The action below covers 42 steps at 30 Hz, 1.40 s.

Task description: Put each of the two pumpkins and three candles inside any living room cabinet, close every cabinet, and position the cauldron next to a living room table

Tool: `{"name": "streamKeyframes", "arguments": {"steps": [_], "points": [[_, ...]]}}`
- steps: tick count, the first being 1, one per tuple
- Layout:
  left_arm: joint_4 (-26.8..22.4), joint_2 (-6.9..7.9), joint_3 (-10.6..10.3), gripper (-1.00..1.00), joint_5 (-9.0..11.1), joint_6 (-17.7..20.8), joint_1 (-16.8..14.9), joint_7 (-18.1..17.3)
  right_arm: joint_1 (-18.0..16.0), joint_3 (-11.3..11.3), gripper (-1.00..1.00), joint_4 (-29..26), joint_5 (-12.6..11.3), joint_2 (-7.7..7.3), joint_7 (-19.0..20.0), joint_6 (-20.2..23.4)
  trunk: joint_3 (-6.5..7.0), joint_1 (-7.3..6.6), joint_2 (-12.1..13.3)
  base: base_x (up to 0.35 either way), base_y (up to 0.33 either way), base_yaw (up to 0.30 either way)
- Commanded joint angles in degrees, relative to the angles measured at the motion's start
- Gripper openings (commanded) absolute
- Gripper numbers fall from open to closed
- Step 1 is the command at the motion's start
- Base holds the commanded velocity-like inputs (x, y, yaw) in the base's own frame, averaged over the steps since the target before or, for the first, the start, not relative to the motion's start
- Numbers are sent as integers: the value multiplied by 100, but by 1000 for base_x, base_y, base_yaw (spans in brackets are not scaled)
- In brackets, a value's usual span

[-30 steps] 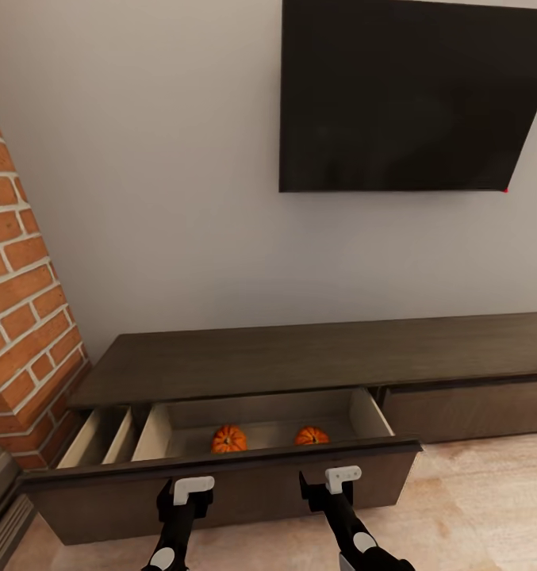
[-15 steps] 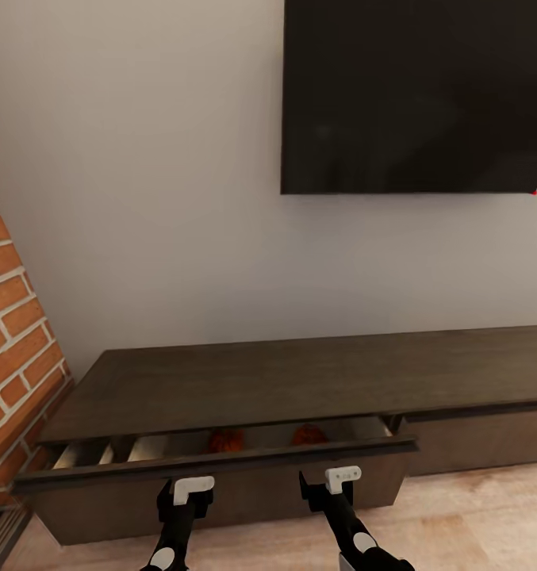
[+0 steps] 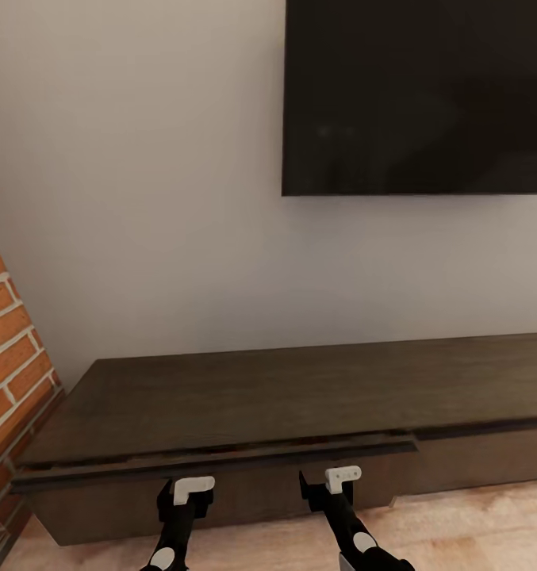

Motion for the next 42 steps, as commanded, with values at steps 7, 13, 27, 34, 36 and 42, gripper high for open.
{"name": "streamKeyframes", "arguments": {"steps": [7,13,27,34,36,42], "points": [[1,3,-57,100,20,-18,-7,30,-3,48,100,4,-20,-1,-44,-17,-5,1,-2,114,0,0],[1,3,-57,100,20,-18,-7,30,-4,49,100,4,-20,-1,-44,-17,-5,1,-2,87,0,0],[1,3,-65,100,20,-23,-7,34,-1,49,100,4,-20,-5,-44,-17,-5,1,-2,-249,0,0],[-8,-4,-59,100,25,-19,-7,82,-5,45,100,4,-20,-9,-44,-17,-5,1,-2,-151,0,0],[-24,-5,-58,100,27,-14,-7,145,-2,46,100,4,-20,-9,-44,-17,-5,1,-2,-20,0,0],[-217,-9,-60,100,29,6,-7,471,-4,40,100,4,-20,-10,-44,-17,84,-9,3,-5,0,0]]}}
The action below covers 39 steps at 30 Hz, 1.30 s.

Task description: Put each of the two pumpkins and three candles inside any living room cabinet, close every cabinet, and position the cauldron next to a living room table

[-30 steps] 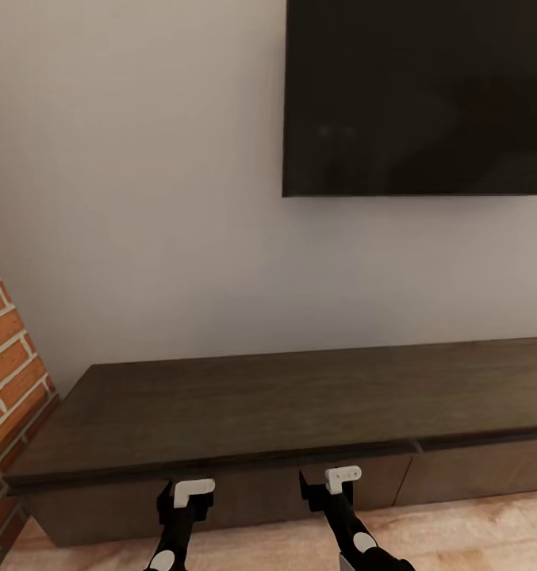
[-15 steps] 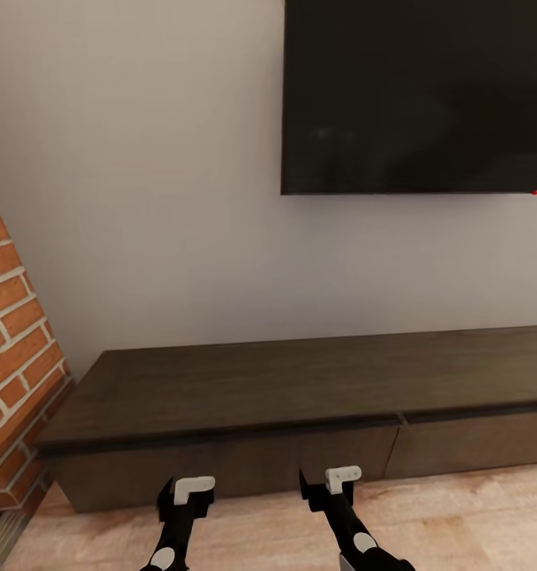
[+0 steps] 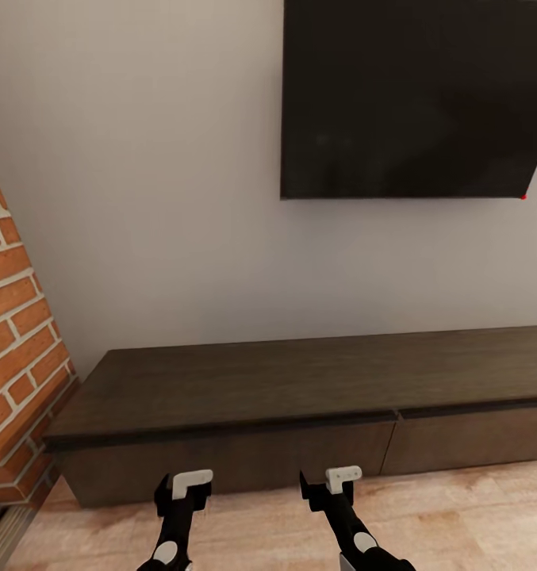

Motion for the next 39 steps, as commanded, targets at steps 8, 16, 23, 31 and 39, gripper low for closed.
{"name": "streamKeyframes", "arguments": {"steps": [8,16,23,31,39], "points": [[-34,-1,-48,100,46,110,-5,92,-5,36,100,4,-20,4,-53,-2,173,-22,9,0,0,0],[-237,-25,-45,100,59,538,-4,102,-5,-213,100,-18,-13,9,-52,267,217,-27,12,5,0,0],[-300,-21,-45,100,49,554,1,111,-5,-240,100,-30,-11,10,-46,305,217,-27,12,-154,0,0],[-299,-20,-45,100,48,560,0,113,-6,-240,100,-31,-11,7,-44,308,217,-27,12,-326,0,0],[-296,-29,-47,100,43,568,0,100,-6,-238,100,-30,-12,4,-52,308,217,-27,12,-249,0,0]]}}
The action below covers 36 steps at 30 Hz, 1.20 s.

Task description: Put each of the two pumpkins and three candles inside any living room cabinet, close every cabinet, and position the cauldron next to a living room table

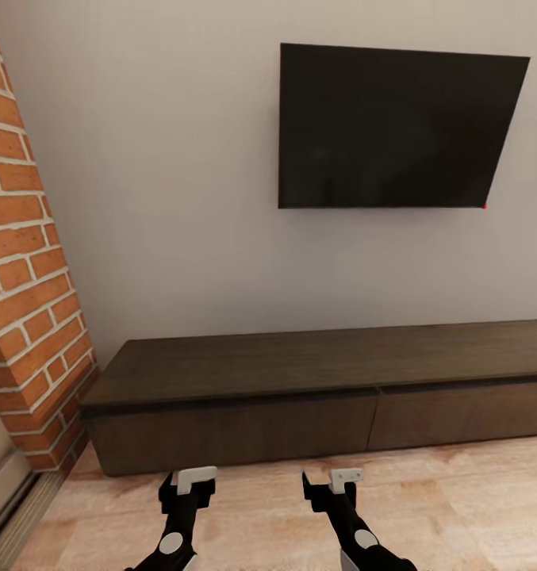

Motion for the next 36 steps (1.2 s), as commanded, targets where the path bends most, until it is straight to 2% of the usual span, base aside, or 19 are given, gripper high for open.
{"name": "streamKeyframes", "arguments": {"steps": [1,10,13,17,18,20,22,24,31,36], "points": [[6,-12,-48,100,49,-22,-7,44,-5,49,100,5,-21,-4,-45,-17,-6,-2,-3,-56,0,0],[7,-68,-47,100,58,0,-11,49,-5,47,100,10,-28,-4,-44,-15,31,-43,71,-13,0,0],[7,-77,-47,100,70,148,-12,49,-5,40,100,11,-29,-3,-45,-11,31,-43,71,-1,0,0],[-68,-94,-42,100,117,710,-12,51,-5,-34,100,17,-34,7,-58,29,31,-43,71,0,0,0],[-140,-96,-40,100,140,890,-12,52,-5,-156,100,8,-33,11,-63,145,49,-65,111,0,0,0],[-255,-99,-30,100,193,1192,-12,52,-5,-454,100,-43,-9,3,-68,641,85,-109,191,0,0,0],[-397,-100,-12,100,272,1639,-12,52,-5,-581,100,-130,-5,-2,-59,1025,121,-153,271,0,0,0],[-500,-94,-4,100,327,1894,-12,52,-5,-646,100,-236,-4,-4,-50,1254,157,-196,351,0,0,0],[-628,-71,13,100,384,2309,-12,33,-5,-659,100,-449,-1,-7,-38,1462,282,-350,632,0,0,0],[-638,-67,16,100,388,2411,-12,27,-5,-659,100,-680,-3,-7,-37,1489,372,-460,833,0,0,0]]}}
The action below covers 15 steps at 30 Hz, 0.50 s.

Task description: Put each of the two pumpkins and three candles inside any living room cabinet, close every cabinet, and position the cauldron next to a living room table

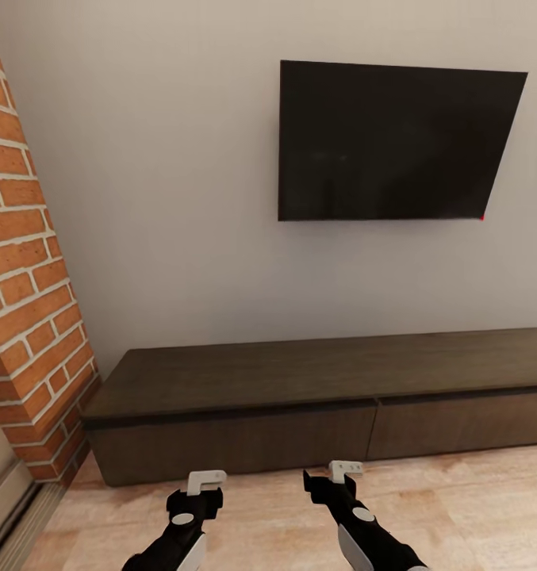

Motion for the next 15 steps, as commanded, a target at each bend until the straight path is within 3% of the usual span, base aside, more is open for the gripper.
{"name": "streamKeyframes", "arguments": {"steps": [1,10,15], "points": [[-11,6,-37,100,38,33,-4,49,-5,47,100,-9,-49,-4,-39,-21,12,-24,39,0,0,0],[-6,15,-28,100,42,244,-4,45,-5,47,100,-45,-6,-4,-39,-9,174,-221,400,0,0,0],[2,22,-23,100,146,437,-6,28,-5,31,100,-40,-25,-8,-39,2,264,-331,600,0,0,0]]}}
